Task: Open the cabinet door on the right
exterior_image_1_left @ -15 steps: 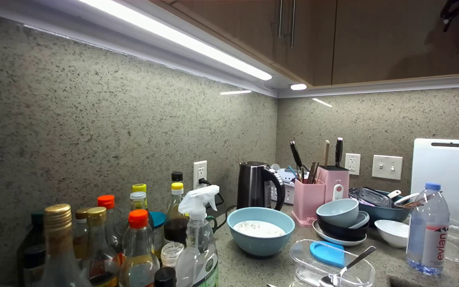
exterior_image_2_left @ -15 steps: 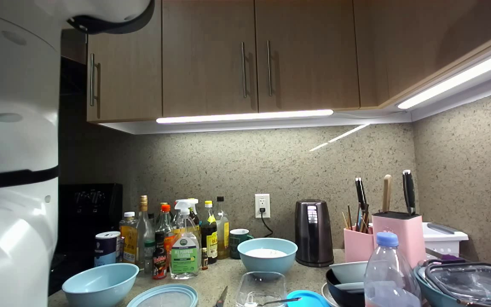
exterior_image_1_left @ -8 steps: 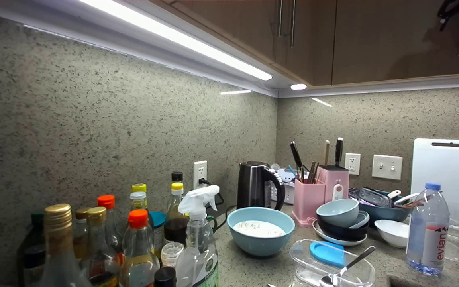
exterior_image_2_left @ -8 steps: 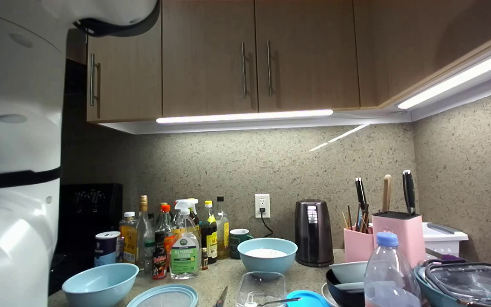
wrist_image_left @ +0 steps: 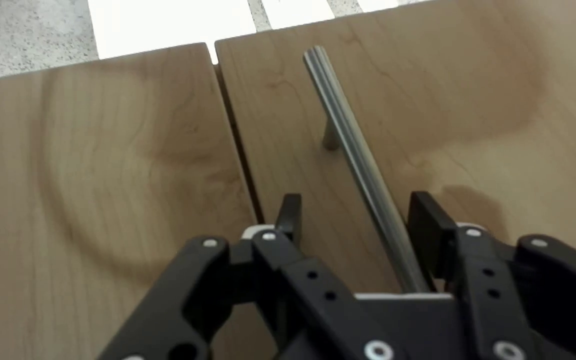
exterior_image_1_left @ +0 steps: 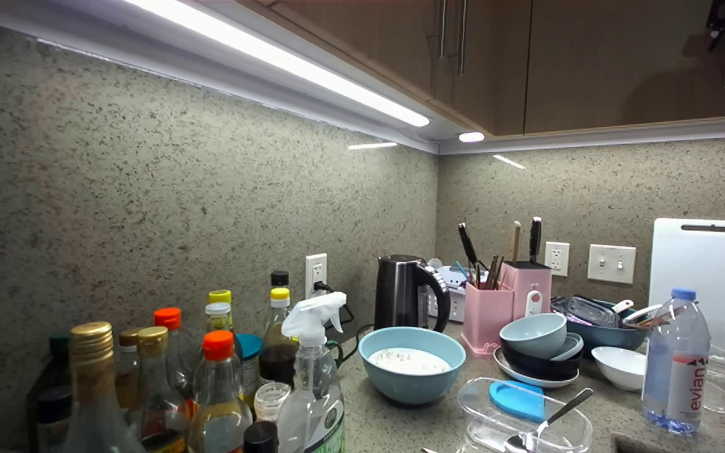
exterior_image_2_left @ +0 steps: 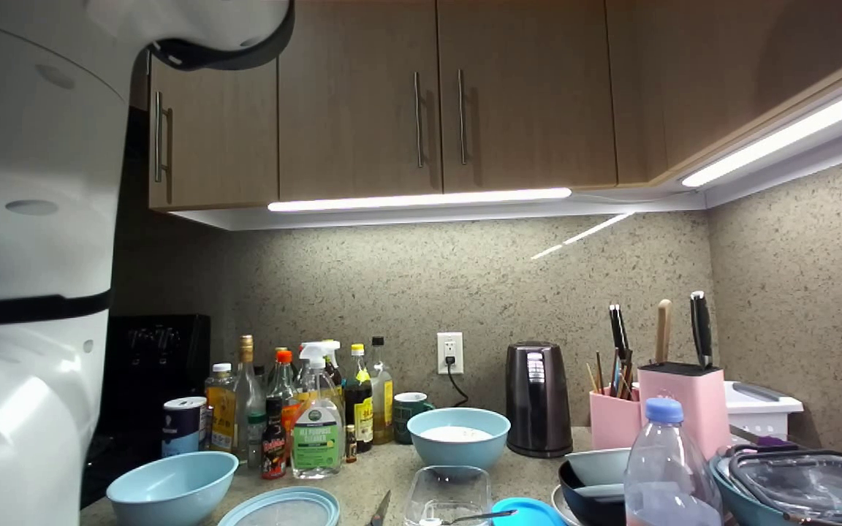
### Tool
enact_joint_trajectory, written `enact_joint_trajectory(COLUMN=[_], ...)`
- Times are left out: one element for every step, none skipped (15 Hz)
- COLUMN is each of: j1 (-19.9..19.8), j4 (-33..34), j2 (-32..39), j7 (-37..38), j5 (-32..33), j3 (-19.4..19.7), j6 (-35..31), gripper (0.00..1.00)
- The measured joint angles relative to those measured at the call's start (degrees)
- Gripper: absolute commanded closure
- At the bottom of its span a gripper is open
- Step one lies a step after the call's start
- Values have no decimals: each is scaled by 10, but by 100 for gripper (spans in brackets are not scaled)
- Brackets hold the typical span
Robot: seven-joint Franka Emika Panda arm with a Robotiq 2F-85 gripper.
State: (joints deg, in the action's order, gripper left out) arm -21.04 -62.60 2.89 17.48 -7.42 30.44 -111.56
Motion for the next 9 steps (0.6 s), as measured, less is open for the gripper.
enact_joint_trajectory(j1=[0, 0, 0, 0, 0, 0, 0, 1, 3], j4=[3, 6, 10, 15, 22, 29, 36, 40, 42], j2=[0, 2, 4, 7, 12, 16, 20, 22, 22], j7=[0, 0, 0, 1, 2, 5, 8, 12, 13], j5=[-8, -13, -18, -19, -19, -19, -17, -12, -7], j3=[2, 4, 4, 5, 7, 8, 8, 8, 8], j6=[4, 8, 13, 18, 24, 30, 35, 39, 41], gripper=[79, 84, 92, 97, 99, 100, 96, 96, 96])
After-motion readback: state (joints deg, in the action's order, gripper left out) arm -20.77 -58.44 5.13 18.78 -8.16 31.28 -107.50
